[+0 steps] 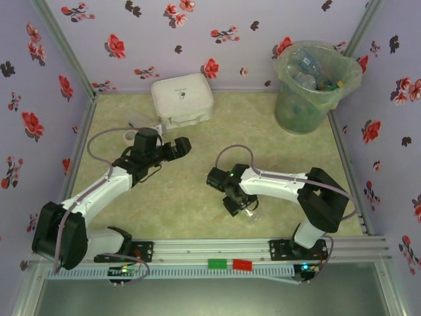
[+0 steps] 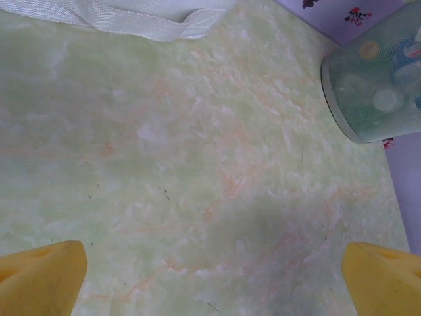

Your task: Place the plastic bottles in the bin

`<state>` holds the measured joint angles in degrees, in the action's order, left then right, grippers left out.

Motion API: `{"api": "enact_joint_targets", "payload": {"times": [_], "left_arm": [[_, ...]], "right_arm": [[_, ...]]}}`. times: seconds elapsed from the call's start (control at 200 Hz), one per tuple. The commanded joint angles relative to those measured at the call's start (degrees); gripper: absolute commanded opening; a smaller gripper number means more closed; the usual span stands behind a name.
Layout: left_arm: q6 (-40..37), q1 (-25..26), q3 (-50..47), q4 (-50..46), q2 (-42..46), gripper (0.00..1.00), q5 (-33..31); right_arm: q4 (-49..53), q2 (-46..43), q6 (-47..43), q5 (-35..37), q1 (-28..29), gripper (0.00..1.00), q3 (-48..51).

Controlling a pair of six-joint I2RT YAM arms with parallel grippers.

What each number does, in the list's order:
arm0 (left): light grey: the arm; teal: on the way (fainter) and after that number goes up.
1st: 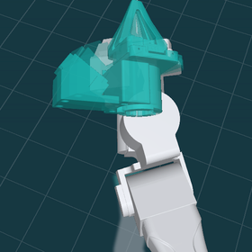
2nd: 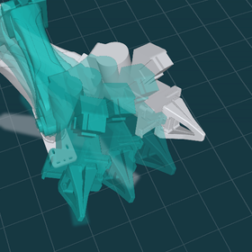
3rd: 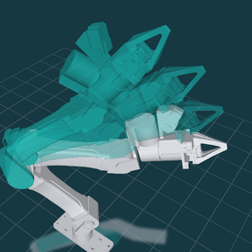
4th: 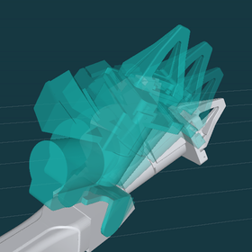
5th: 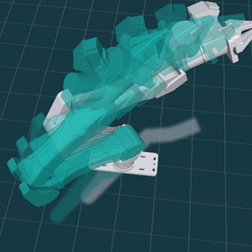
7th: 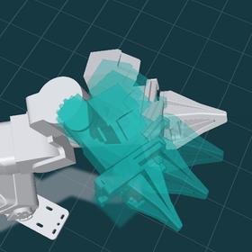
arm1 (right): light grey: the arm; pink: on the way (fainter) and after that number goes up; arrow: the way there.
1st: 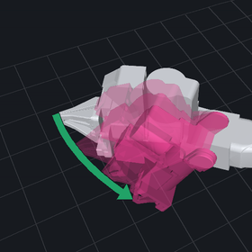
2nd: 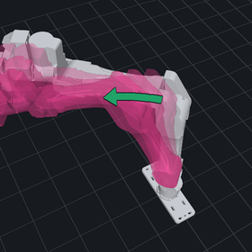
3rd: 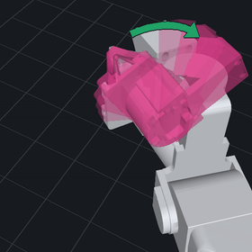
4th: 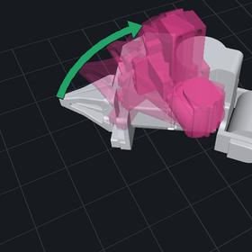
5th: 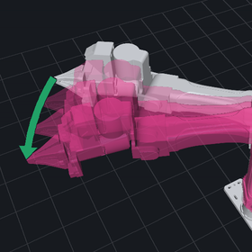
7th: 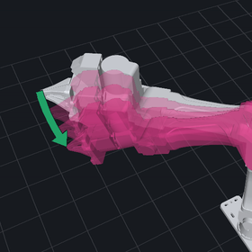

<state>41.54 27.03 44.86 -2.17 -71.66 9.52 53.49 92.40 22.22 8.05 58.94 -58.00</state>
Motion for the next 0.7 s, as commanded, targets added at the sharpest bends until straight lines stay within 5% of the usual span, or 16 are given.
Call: {"api": "enact_joint_targets", "payload": {"times": [0.0,0.335,0.695], "left_arm": [[-1.45,-1.29,0.61,0.72,0.99,1.0,-0.96],[-1.68,-3.54,-0.13,2.87,1.84,1.0,-0.91],[-2.77,-4.59,-0.97,3.67,1.4,1.0,-0.47]], "right_arm": [[-2.26,-6.3,-0.48,3.15,-0.6,0.46,-1.71],[-7.54,-14.58,-8.36,1.62,-16.34,0.42,-18.36],[-20.8,-5.63,-11.06,4.42,-37.28,0.4,-43.61]]}}
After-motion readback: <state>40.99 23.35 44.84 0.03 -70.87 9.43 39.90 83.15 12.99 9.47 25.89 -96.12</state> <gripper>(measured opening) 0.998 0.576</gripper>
